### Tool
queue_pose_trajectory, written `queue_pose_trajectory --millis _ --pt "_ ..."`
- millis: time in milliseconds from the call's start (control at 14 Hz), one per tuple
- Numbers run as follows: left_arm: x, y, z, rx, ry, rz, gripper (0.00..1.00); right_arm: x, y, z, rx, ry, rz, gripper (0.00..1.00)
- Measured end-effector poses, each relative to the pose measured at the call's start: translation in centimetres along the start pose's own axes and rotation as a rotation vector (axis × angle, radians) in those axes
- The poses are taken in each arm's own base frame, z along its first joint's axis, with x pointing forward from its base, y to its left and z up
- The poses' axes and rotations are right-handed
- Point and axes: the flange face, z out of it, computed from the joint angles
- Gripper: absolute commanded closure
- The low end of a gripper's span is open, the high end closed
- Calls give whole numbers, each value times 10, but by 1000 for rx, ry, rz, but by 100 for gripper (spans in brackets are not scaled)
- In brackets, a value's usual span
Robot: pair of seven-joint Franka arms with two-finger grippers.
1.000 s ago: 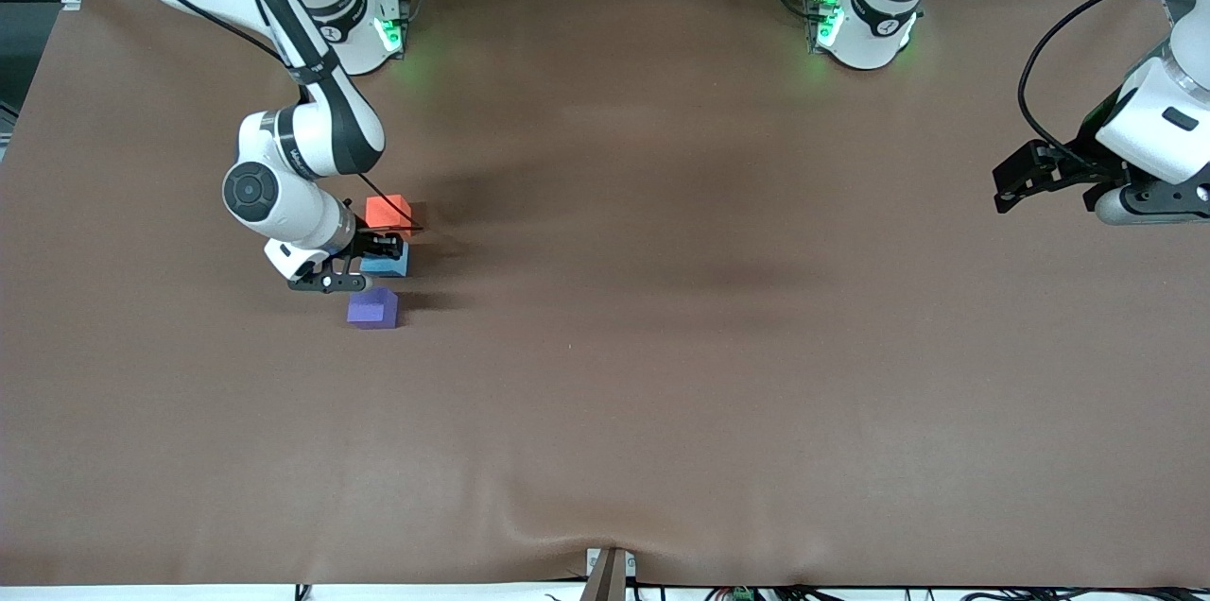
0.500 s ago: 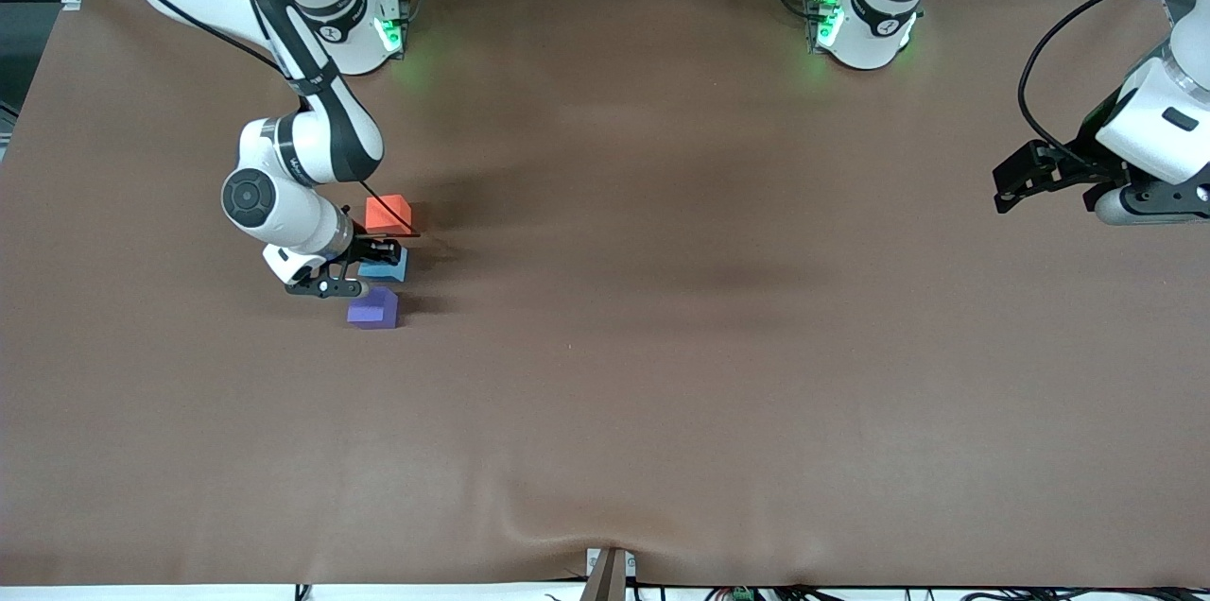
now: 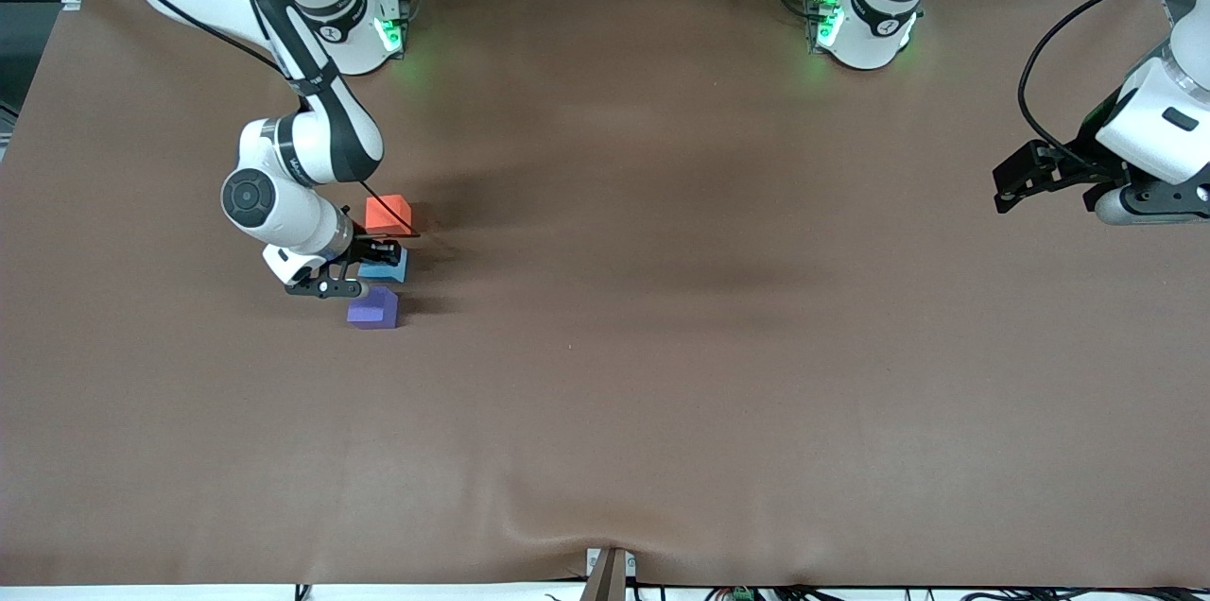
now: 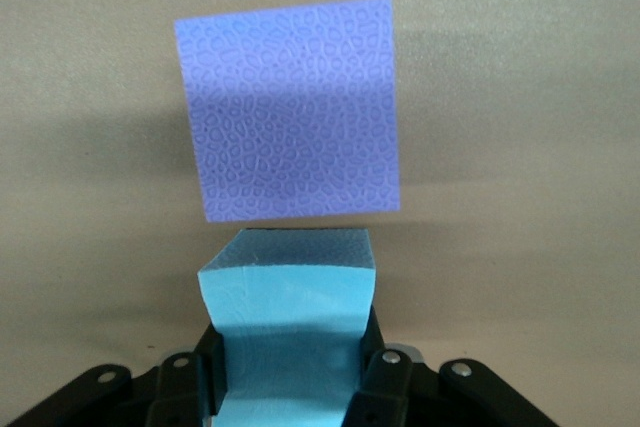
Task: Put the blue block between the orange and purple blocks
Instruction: 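Lower the blue cube onto the table and open the right gripper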
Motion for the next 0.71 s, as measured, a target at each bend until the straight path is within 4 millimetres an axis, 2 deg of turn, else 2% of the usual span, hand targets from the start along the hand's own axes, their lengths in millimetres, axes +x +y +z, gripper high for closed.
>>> queue_pose_trajectory --millis 143,214,286,714 --pt "0 0 0 0 0 0 0 1 1 0 1 4 -20 65" --pt "0 0 0 0 0 0 0 1 2 0 1 5 -24 47" --pt "0 0 0 0 0 0 0 2 2 0 1 7 -26 0" --pt "0 -1 0 0 0 -2 0 2 2 -2 1 2 -31 0"
